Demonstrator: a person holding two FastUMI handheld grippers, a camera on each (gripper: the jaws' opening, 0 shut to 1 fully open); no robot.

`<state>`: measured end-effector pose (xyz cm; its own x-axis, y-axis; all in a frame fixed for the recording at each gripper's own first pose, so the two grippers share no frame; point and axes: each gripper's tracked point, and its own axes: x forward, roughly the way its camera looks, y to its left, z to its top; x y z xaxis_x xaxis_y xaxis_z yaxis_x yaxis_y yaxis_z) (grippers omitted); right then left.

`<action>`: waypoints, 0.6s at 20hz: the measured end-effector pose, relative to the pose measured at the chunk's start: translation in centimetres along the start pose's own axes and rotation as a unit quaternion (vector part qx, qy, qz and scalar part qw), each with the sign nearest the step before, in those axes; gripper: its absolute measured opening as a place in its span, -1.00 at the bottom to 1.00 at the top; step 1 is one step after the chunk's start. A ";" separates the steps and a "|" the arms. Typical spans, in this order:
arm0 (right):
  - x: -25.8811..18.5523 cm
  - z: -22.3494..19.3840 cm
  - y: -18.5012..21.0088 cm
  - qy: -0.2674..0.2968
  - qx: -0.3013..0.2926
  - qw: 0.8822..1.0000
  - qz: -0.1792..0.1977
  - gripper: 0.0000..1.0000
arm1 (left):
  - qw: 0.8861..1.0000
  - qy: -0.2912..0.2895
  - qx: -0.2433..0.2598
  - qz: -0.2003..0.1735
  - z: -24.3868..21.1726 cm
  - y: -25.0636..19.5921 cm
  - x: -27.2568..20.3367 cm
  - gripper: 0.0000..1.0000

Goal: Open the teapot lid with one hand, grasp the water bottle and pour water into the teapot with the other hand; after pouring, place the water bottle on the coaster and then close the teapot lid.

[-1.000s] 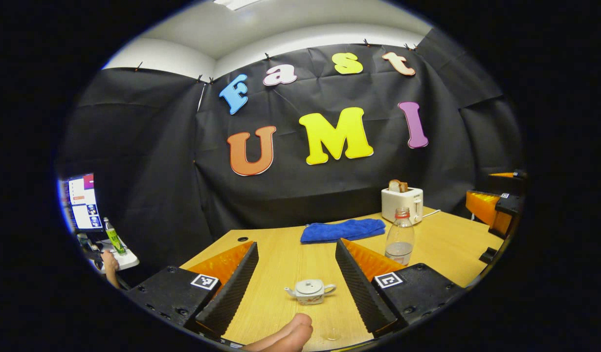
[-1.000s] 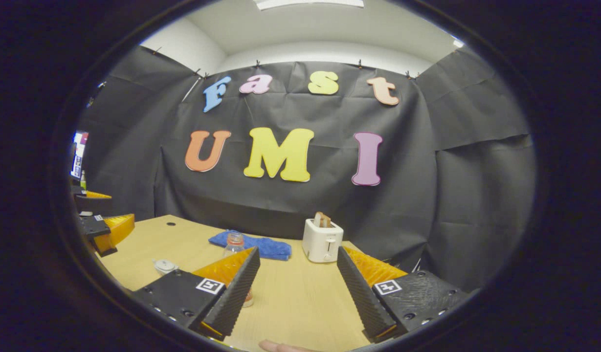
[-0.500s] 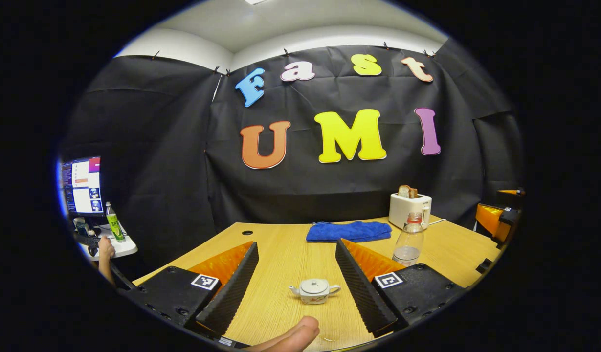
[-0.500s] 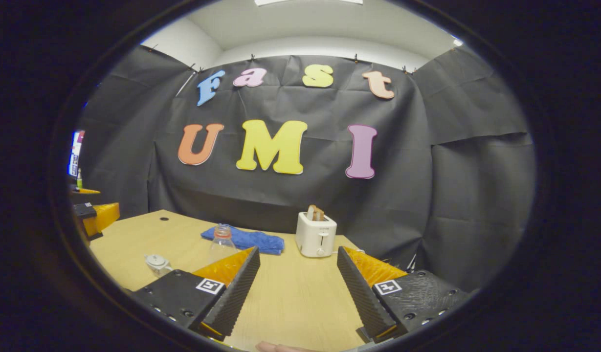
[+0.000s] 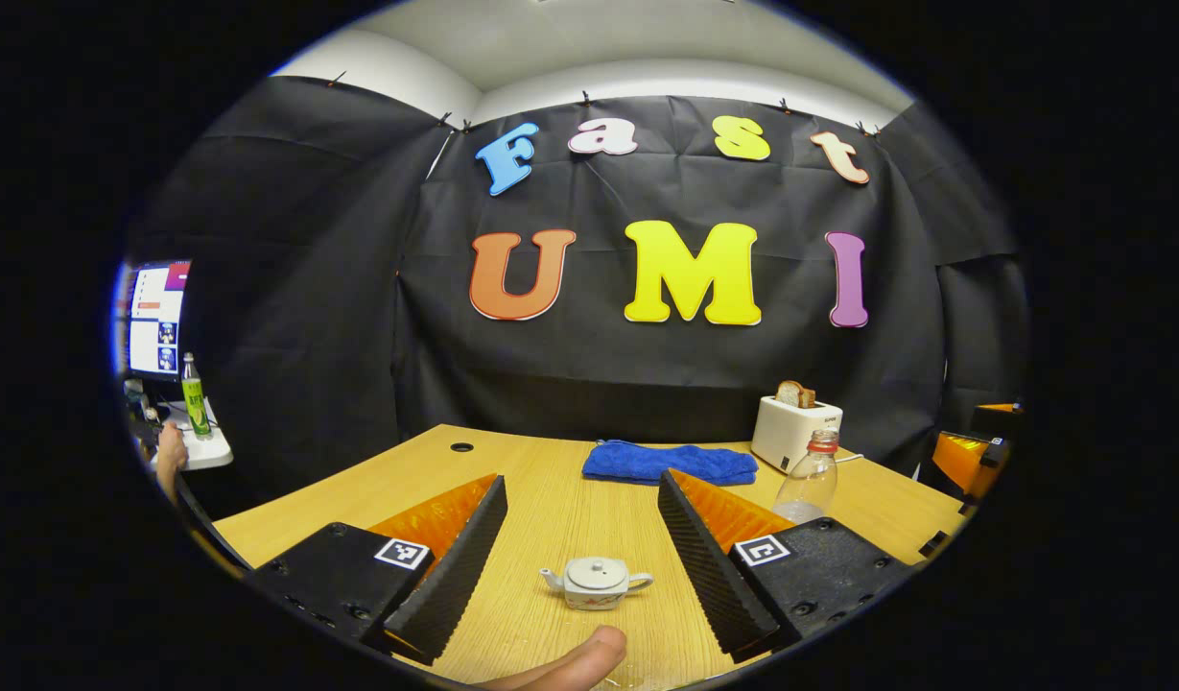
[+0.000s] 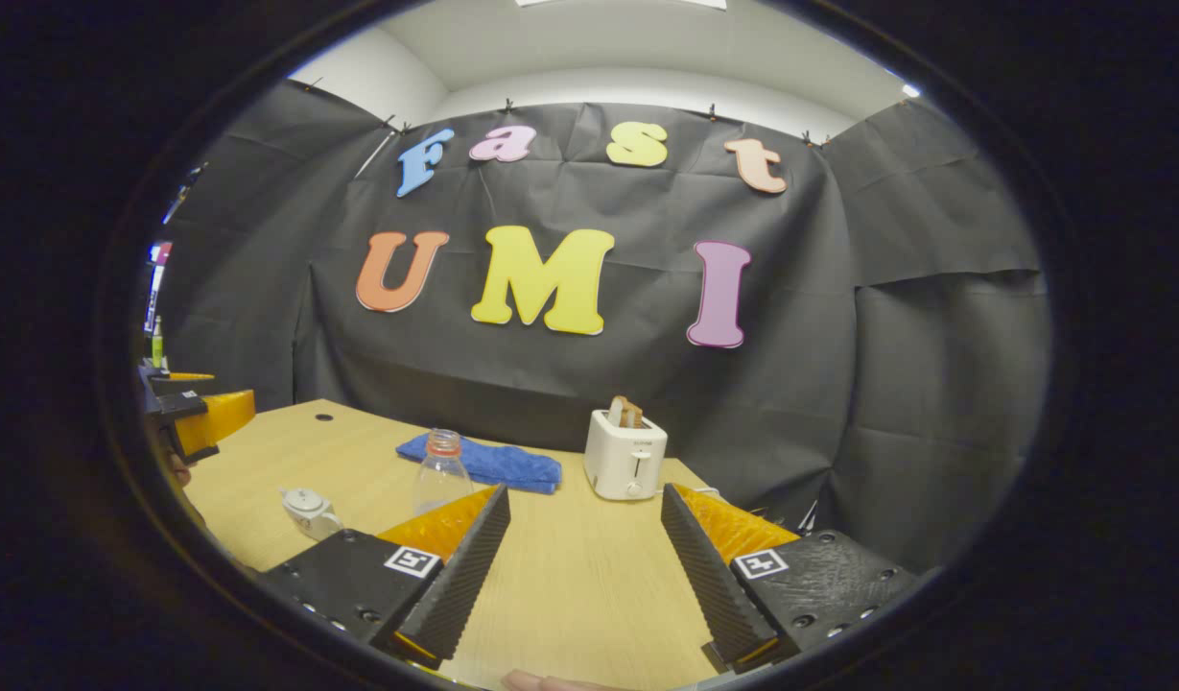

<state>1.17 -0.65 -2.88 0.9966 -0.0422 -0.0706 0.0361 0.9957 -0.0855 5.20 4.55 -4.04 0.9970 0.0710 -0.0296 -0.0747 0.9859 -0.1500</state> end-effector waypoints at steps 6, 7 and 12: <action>0.4 -0.5 0.4 0.003 -0.012 1.000 -0.001 0.91 | 0.999 0.035 -0.014 -0.009 -5.5 0.3 4.5 0.95; 0.5 -0.5 0.5 0.005 -0.014 1.000 -0.001 0.91 | 0.999 0.045 -0.017 -0.017 -6.4 -0.3 4.9 0.93; 0.8 -1.2 0.9 0.014 -0.015 1.000 0.002 0.91 | 0.997 0.063 0.001 -0.042 -8.8 -2.3 5.6 0.89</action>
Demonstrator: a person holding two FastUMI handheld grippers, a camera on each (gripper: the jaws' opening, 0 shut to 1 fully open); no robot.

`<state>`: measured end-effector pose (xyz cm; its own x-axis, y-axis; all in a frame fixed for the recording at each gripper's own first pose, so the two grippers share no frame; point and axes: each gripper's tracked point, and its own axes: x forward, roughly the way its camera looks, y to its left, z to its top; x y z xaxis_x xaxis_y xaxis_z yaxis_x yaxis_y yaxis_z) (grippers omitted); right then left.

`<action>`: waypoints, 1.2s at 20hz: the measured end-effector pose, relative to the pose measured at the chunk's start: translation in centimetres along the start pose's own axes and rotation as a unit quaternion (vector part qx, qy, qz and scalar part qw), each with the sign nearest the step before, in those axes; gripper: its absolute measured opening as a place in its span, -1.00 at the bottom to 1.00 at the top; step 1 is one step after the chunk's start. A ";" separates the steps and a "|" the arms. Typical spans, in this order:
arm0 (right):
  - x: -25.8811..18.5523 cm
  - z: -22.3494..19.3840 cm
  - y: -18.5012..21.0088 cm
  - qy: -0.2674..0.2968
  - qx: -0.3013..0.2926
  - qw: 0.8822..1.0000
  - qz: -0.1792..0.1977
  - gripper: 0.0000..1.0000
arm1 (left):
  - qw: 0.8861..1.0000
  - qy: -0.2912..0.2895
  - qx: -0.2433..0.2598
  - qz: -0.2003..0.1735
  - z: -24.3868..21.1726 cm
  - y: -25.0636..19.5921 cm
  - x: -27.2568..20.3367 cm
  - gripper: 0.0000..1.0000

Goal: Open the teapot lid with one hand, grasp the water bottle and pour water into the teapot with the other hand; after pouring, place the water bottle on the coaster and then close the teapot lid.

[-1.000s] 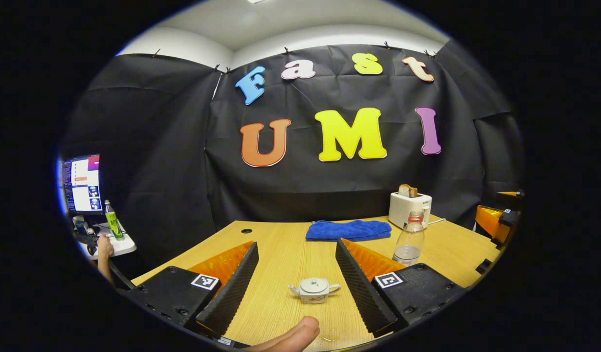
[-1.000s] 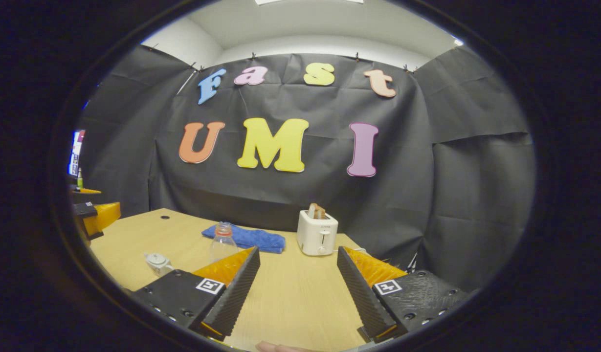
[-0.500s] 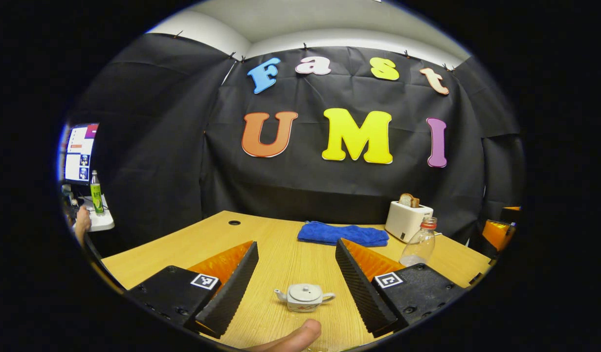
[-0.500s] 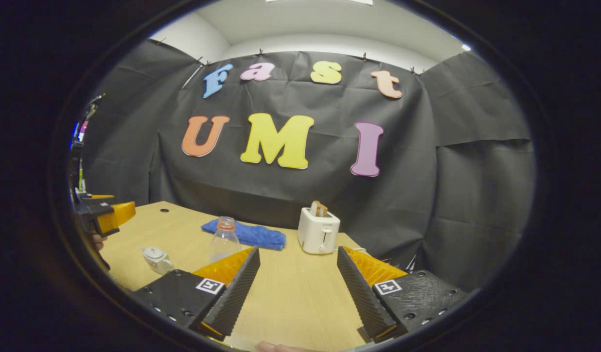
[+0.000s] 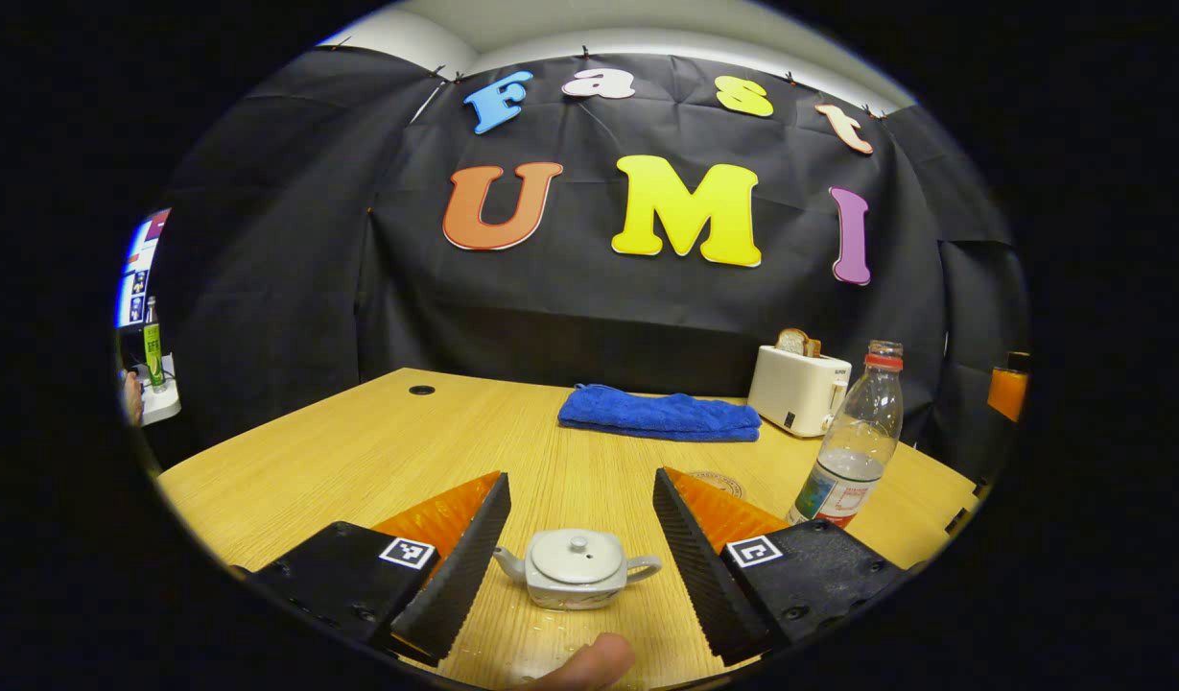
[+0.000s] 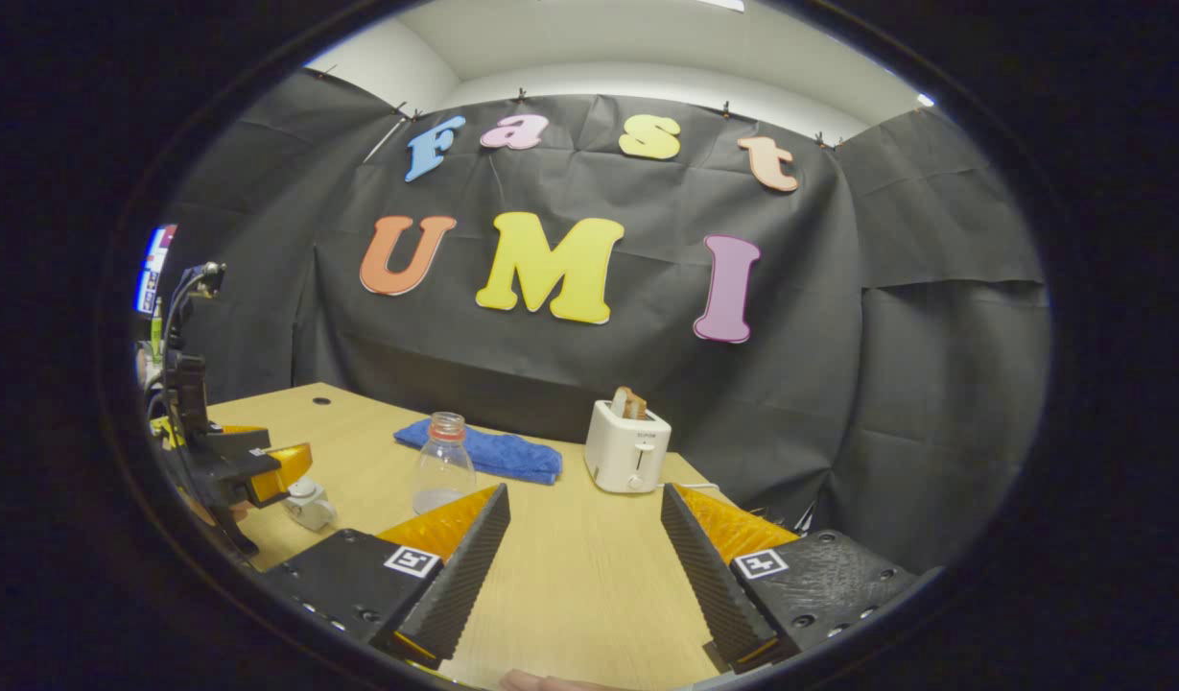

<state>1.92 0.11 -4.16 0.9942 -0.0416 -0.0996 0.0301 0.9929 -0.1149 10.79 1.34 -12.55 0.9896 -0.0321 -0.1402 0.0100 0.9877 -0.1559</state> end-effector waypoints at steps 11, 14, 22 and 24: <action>0.6 -0.9 0.9 0.015 0.000 1.000 0.008 0.91 | 0.999 0.023 0.022 0.004 -2.5 0.5 2.2 -0.06; 0.5 -1.1 1.3 0.017 -0.003 1.000 0.011 0.91 | 0.999 0.020 0.039 0.008 -2.7 0.8 2.5 -0.31; 1.3 -2.9 3.7 0.037 -0.007 0.999 0.035 0.89 | 0.999 0.016 0.036 -0.002 -2.6 0.7 2.7 -0.67; 1.5 -3.3 4.5 0.042 -0.010 0.998 0.042 0.89 | 0.999 0.017 0.038 -0.003 -2.5 0.7 2.6 -0.81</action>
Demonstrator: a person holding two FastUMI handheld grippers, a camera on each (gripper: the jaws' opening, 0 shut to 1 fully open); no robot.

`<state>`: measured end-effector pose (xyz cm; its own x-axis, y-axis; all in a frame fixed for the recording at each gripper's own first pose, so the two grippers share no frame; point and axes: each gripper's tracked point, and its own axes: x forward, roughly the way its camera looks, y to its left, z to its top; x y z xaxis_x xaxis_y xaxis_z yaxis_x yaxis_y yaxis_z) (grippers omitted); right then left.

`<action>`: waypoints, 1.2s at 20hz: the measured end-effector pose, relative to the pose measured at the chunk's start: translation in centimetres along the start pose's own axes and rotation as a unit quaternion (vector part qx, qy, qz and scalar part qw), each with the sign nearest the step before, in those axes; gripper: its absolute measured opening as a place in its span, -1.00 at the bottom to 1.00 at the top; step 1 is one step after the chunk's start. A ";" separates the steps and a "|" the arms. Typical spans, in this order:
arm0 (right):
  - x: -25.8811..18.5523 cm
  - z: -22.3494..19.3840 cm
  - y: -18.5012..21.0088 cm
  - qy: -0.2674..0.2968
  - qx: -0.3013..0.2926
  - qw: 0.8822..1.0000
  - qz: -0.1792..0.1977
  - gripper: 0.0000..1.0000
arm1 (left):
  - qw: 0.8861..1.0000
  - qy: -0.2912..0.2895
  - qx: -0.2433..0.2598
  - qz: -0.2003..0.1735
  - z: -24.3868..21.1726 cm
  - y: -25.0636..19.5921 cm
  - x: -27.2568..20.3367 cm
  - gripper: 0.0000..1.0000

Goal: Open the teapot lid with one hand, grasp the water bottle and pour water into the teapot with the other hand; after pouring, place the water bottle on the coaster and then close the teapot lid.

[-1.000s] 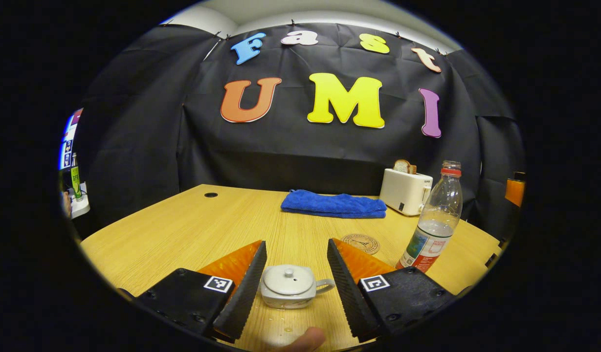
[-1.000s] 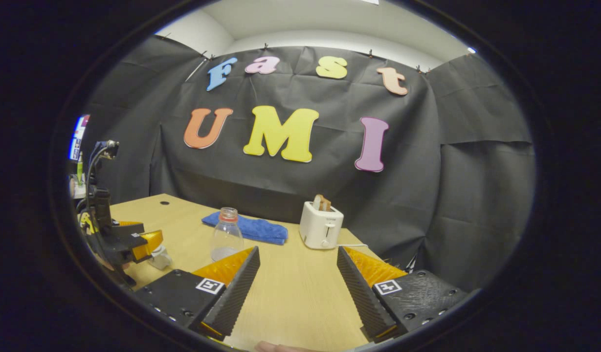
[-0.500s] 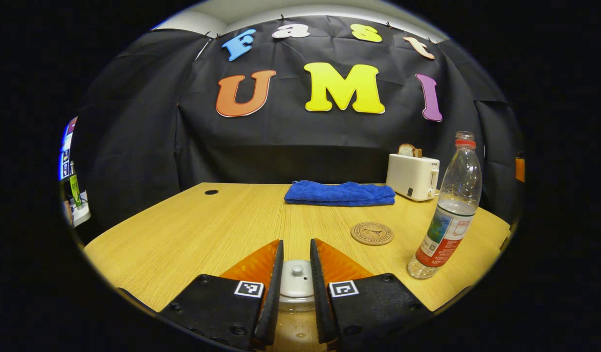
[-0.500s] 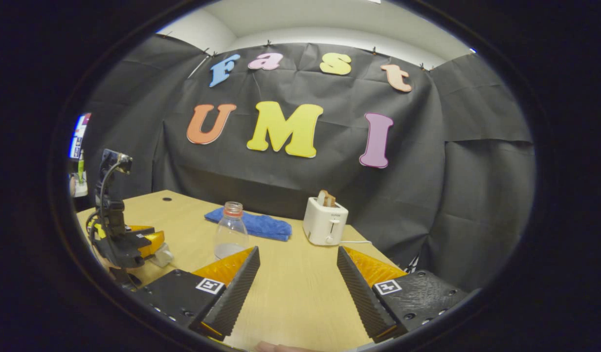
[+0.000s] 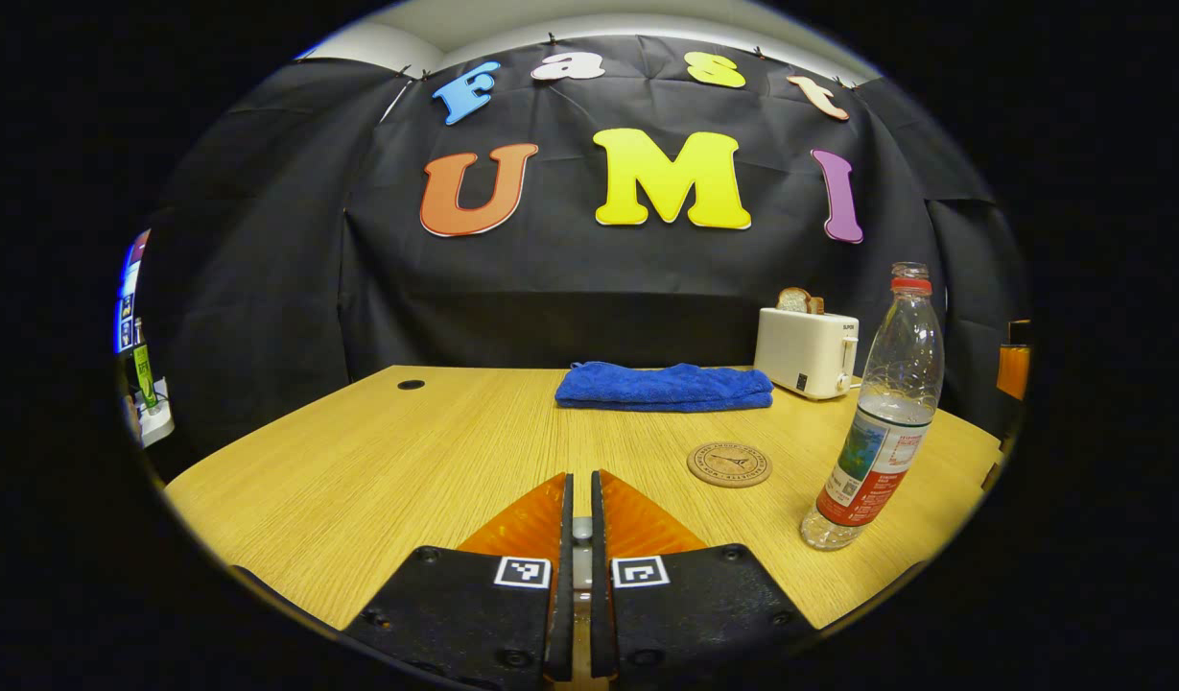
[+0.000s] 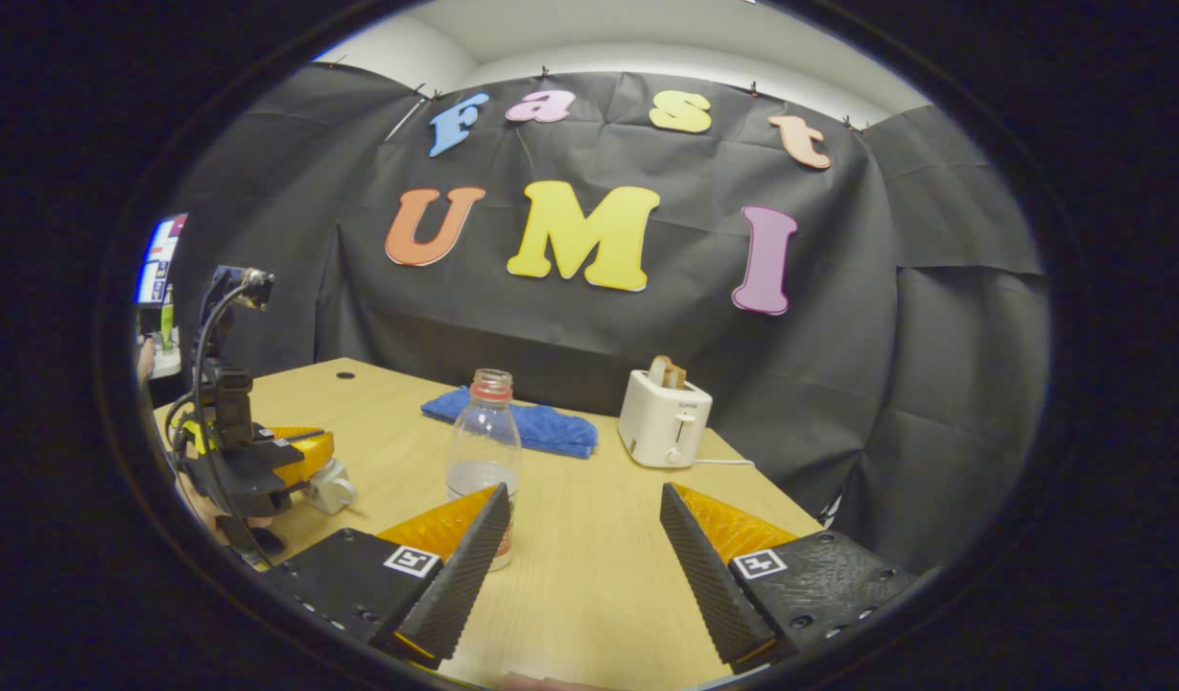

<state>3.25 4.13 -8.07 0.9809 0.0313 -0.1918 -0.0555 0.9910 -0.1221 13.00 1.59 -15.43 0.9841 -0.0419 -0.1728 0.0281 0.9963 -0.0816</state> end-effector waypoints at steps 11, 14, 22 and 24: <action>3.2 -3.1 6.0 0.003 0.049 0.997 0.060 0.89 | 0.999 -0.038 -0.017 -0.012 3.5 1.2 -1.6 -0.84; 4.9 -3.6 7.0 -0.004 0.090 0.993 0.079 0.96 | 0.999 -0.030 -0.025 -0.012 4.6 1.9 -2.8 -0.84; 9.0 -2.9 7.7 -0.012 0.080 0.994 0.077 0.92 | 0.999 0.000 -0.033 0.017 5.9 5.9 -5.5 -0.85; 9.7 -2.7 8.3 -0.008 0.078 0.994 0.080 0.92 | 0.999 0.013 -0.040 0.023 5.8 6.7 -6.0 -0.84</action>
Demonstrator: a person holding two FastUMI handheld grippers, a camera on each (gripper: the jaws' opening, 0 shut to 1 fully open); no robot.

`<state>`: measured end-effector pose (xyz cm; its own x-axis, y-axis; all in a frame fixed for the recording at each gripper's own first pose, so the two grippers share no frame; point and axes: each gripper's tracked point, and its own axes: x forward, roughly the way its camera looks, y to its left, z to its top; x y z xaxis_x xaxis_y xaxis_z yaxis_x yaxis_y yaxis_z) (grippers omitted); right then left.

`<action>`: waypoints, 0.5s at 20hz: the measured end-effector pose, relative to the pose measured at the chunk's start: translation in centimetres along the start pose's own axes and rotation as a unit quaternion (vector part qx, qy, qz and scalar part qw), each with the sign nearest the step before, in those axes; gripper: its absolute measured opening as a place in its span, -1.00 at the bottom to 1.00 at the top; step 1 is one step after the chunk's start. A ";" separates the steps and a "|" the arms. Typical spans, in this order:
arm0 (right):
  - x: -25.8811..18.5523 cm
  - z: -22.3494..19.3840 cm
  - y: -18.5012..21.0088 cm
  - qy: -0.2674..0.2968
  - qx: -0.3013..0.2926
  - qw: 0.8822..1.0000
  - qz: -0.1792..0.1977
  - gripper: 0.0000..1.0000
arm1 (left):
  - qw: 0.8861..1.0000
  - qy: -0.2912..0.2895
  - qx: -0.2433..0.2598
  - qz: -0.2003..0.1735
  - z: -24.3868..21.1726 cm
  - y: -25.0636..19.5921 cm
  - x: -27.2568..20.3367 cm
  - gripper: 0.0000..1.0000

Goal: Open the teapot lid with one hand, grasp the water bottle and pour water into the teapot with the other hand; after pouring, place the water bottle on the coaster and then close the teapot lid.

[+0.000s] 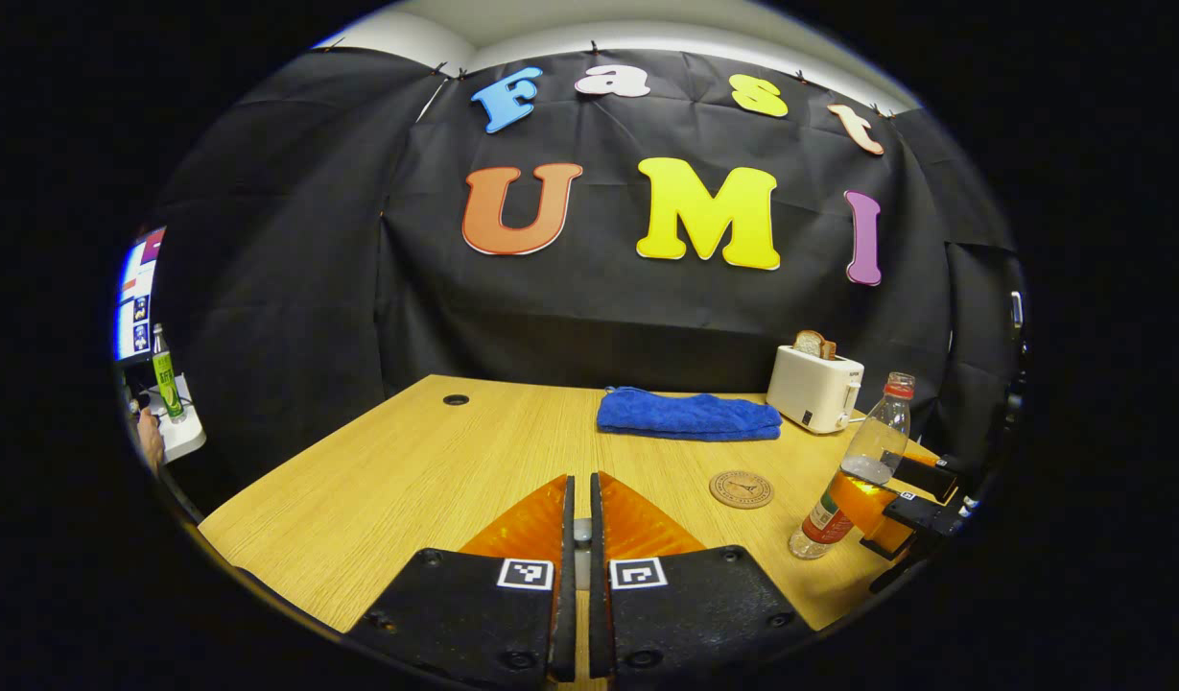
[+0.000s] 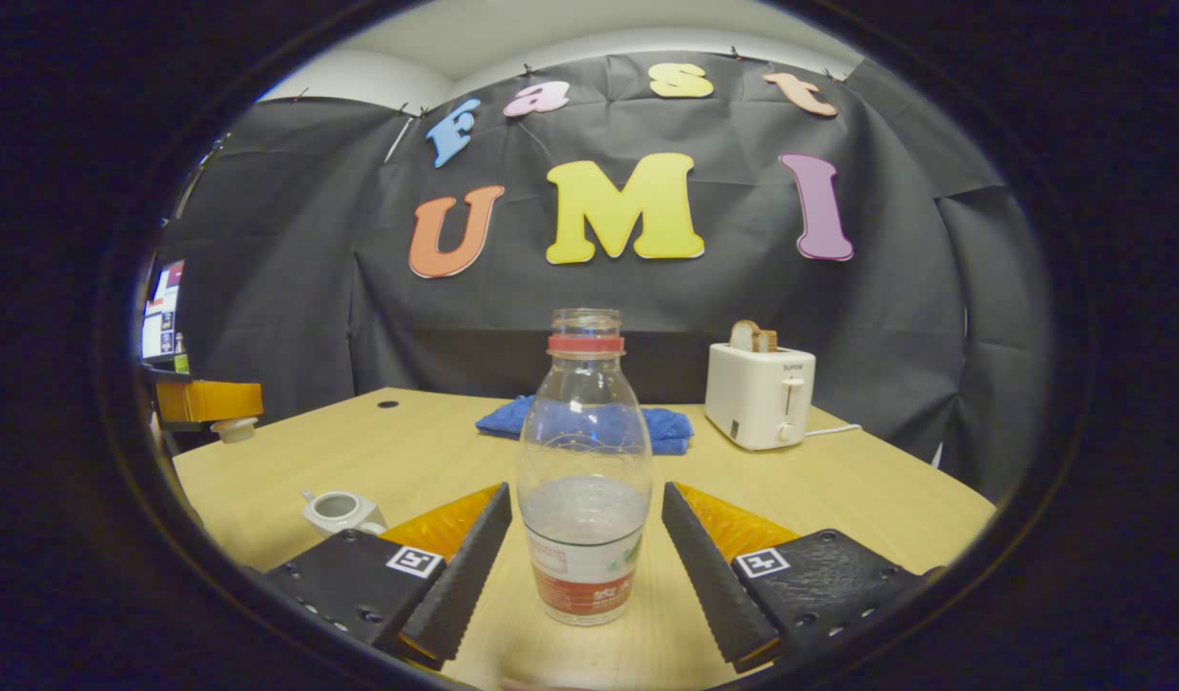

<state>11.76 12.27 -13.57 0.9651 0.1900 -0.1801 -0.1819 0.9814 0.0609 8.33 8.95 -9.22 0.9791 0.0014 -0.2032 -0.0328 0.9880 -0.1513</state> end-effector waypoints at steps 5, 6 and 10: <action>0.6 0.0 0.0 0.003 -0.002 1.000 -0.010 0.51 | 1.000 -0.014 -0.002 -0.021 1.4 0.3 -1.0 -0.84; 0.7 0.0 -0.1 0.004 -0.002 1.000 -0.015 0.48 | 1.000 -0.016 -0.001 -0.022 1.6 0.4 -1.2 -0.84; 0.0 0.2 0.2 0.012 -0.011 1.000 -0.024 0.49 | 0.999 -0.019 -0.002 -0.030 2.0 1.0 -2.3 -0.85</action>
<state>11.74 12.46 -13.39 0.9679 0.1429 -0.2067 -0.1396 0.9897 0.0306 6.40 10.28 -6.99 0.9863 -0.0524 -0.1566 0.0260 0.9858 -0.1659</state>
